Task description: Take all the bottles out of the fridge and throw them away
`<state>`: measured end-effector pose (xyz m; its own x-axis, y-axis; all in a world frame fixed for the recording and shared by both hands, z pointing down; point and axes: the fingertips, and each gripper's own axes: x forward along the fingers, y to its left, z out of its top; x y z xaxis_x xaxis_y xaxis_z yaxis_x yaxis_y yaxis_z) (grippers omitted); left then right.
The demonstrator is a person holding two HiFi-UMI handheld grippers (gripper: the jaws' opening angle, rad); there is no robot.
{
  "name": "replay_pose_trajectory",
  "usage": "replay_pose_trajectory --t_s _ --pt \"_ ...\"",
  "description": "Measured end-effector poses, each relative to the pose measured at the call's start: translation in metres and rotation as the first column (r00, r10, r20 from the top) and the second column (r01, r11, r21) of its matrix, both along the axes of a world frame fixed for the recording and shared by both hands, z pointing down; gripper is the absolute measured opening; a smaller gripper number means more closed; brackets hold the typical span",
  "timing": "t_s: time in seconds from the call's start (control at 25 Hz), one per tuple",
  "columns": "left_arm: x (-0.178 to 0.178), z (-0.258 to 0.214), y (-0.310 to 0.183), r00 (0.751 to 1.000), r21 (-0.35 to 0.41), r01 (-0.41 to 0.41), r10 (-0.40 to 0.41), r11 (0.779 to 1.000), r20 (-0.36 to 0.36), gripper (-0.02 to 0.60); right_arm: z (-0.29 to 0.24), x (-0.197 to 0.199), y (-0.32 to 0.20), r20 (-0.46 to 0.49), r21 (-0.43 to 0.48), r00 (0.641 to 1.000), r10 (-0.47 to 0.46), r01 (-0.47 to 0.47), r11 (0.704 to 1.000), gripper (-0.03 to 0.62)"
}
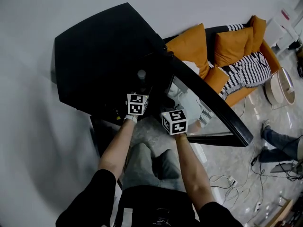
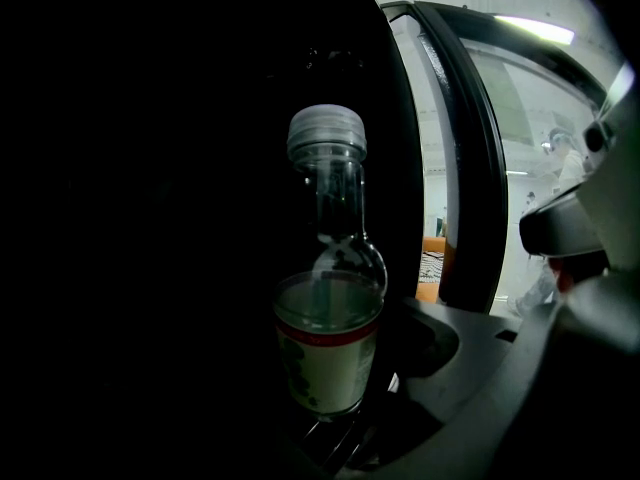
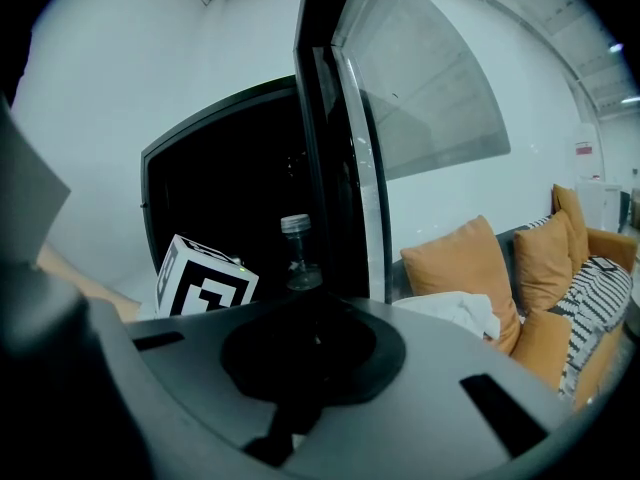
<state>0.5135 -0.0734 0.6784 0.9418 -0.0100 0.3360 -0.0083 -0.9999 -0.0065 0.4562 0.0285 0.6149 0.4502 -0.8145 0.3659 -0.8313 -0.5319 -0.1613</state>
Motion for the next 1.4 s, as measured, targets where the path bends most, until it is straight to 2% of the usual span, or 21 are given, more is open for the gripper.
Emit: replay_pose_trajectory --t_s 0.32,0.56,0.92,1.2,1.4 --pt "-0.01 -0.005 0.004 1.0 -0.01 0.005 -0.005 1.0 -0.011 0.314 -0.001 -0.003 0.004 0.004 -0.008 1.0 -0.009 0.009 1.0 0.008" --pt "-0.034 -0.028 0.011 1.0 -0.016 0.017 -0.016 1.0 0.015 0.314 -0.017 -0.02 0.014 0.041 -0.026 0.999 -0.023 0.024 0.999 0.008" --pt "-0.092 -0.108 0.044 0.998 -0.044 0.05 -0.048 0.998 0.046 0.314 -0.081 -0.057 0.059 0.109 -0.052 0.993 -0.033 0.039 0.998 0.008" --pt "-0.144 -0.187 0.076 0.995 -0.072 0.097 -0.096 0.993 0.009 0.314 -0.137 -0.083 0.102 0.114 -0.047 0.992 -0.045 0.05 0.998 0.008" --pt "-0.183 -0.22 0.091 0.991 -0.07 0.128 -0.13 0.989 -0.02 0.314 -0.158 -0.1 0.116 0.1 -0.035 0.993 -0.07 0.074 0.997 0.008"
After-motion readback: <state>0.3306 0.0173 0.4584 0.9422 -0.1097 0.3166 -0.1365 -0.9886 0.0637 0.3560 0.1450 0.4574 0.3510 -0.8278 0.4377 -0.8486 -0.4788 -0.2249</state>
